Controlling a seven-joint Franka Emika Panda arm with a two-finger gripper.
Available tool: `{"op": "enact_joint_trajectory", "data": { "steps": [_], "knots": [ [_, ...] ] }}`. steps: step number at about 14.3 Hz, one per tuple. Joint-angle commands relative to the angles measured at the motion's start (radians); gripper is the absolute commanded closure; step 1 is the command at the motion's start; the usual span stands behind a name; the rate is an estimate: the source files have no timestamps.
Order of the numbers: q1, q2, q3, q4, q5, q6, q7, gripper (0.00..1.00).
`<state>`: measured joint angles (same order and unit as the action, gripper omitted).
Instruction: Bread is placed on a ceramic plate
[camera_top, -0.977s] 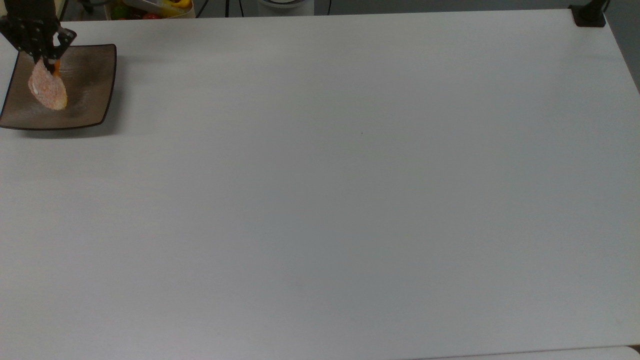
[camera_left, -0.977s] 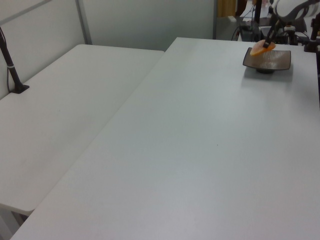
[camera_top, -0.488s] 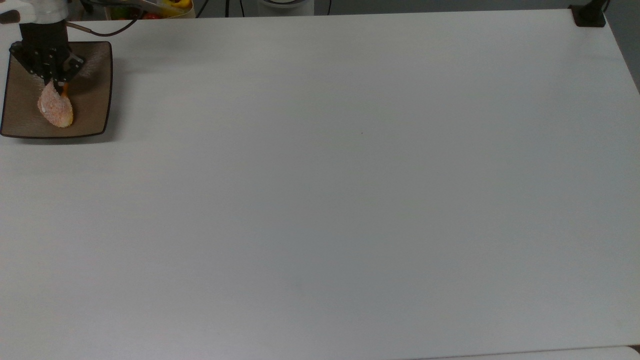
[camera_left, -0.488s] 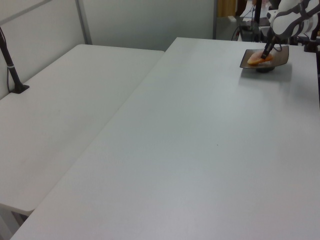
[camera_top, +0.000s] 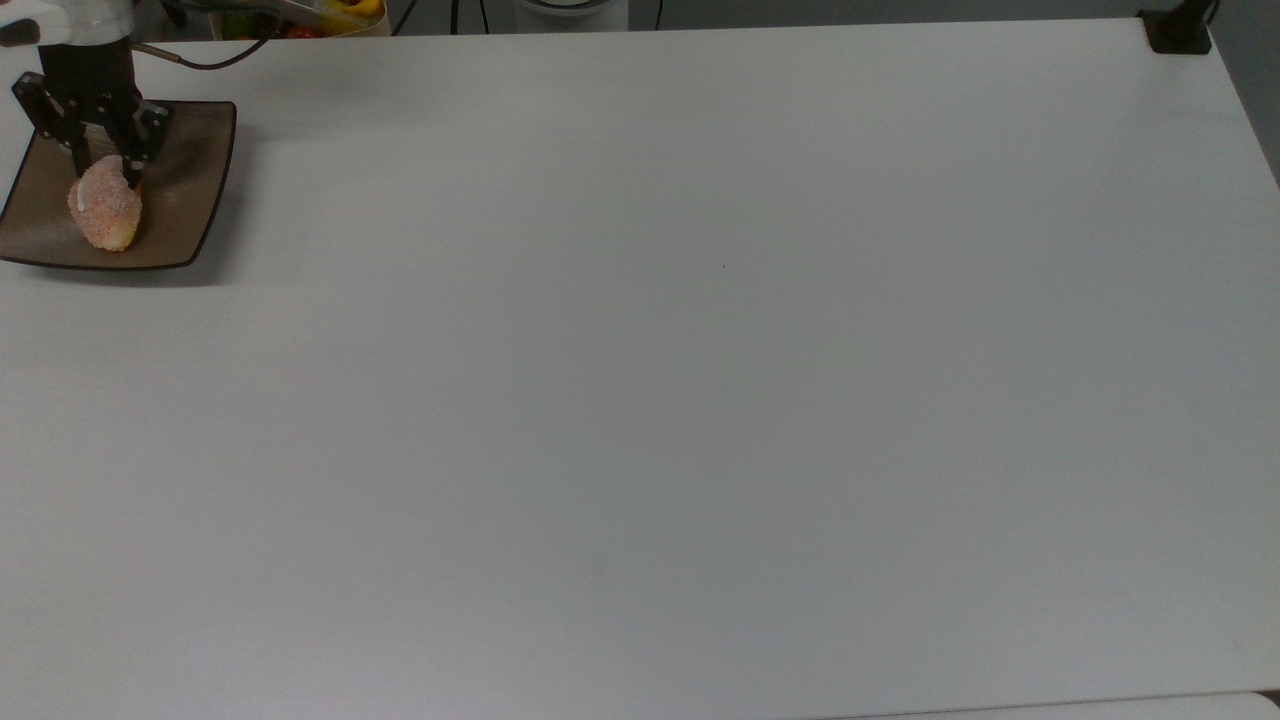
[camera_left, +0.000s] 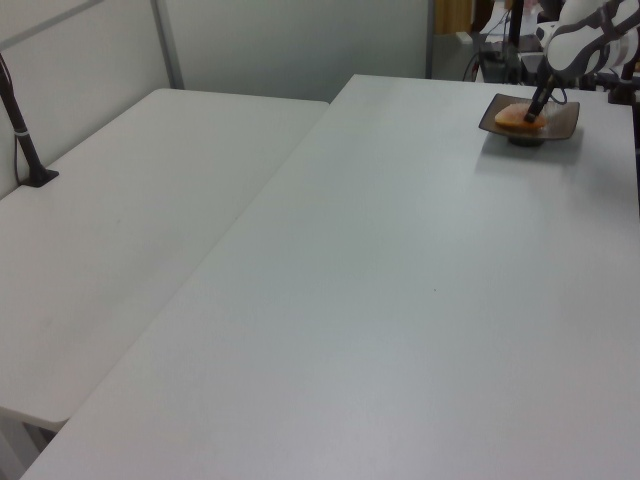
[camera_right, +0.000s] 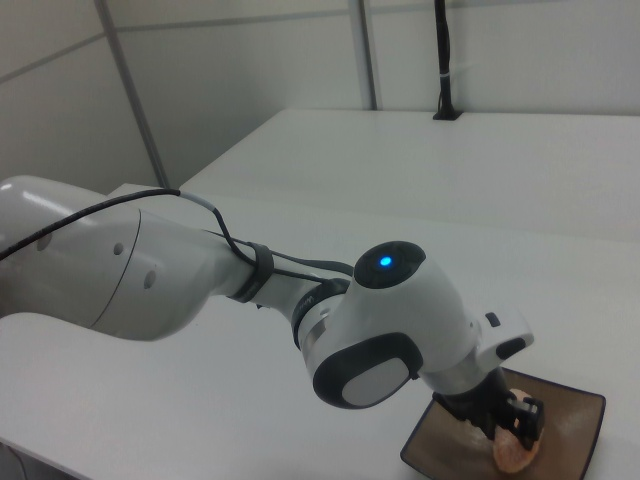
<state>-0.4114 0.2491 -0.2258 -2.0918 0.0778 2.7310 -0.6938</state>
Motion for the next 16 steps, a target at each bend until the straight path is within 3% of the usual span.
{"op": "enact_joint_trajectory", "data": {
  "steps": [1,3,5,6,12,15,16],
  "knots": [
    [-0.012,-0.02,-0.001,-0.024,-0.009,-0.023,-0.012,0.39],
    [-0.015,-0.024,-0.001,-0.021,-0.009,-0.045,-0.004,0.25],
    [-0.015,-0.031,-0.001,-0.021,-0.004,-0.062,-0.001,0.05],
    [-0.015,-0.042,-0.001,-0.019,-0.001,-0.066,0.002,0.0],
    [0.005,-0.119,0.005,0.044,0.005,-0.25,0.079,0.0],
    [0.055,-0.177,0.01,0.163,0.004,-0.461,0.183,0.0],
    [0.084,-0.194,0.013,0.246,0.004,-0.594,0.254,0.0]
  ]
}}
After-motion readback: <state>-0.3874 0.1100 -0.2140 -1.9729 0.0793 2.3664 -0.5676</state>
